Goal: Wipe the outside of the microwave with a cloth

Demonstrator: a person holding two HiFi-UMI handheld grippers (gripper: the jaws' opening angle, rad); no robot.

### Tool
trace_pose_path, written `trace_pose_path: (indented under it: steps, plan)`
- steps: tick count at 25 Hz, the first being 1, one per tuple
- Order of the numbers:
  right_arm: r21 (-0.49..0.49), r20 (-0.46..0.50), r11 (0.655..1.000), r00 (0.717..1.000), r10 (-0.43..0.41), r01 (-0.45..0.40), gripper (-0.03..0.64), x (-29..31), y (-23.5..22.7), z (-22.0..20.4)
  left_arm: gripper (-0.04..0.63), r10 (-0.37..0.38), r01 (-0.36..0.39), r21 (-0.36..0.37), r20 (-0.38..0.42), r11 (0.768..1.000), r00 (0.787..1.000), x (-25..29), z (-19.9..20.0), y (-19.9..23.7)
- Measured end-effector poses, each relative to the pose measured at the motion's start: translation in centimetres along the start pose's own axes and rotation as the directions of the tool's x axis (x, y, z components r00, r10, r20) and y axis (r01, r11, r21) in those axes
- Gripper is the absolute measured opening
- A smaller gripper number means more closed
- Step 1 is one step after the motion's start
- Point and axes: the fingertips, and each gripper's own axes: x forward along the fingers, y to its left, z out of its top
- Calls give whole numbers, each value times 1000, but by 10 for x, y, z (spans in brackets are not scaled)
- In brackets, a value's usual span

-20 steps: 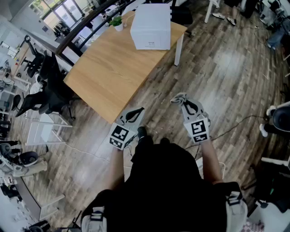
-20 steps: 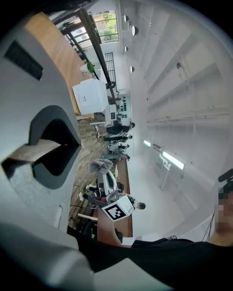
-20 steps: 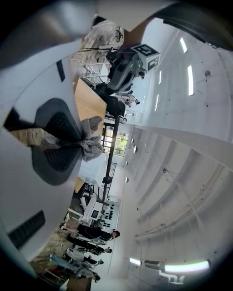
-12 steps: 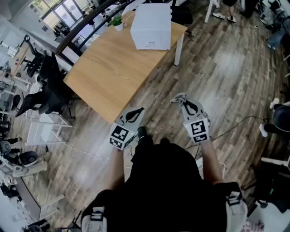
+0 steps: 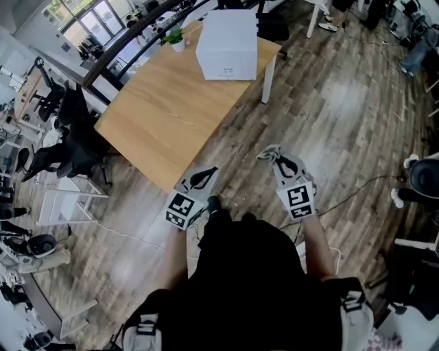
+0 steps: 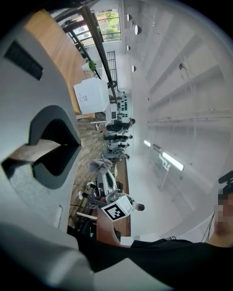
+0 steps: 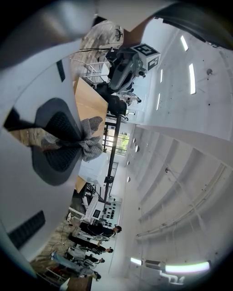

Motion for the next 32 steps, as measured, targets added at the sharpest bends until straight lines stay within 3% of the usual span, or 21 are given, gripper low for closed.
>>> trace_pose_path:
  steps: [14,32]
  plan:
    - [25,-24,999,999,-22,22,31,11,-1,-9,0,-23,22,-29,-15,999,1000,8,-12,14]
    - [3,-51,995,994,-95,95,31,121,-44,26,0,-91,91,-6,0,996,996,77,6,144]
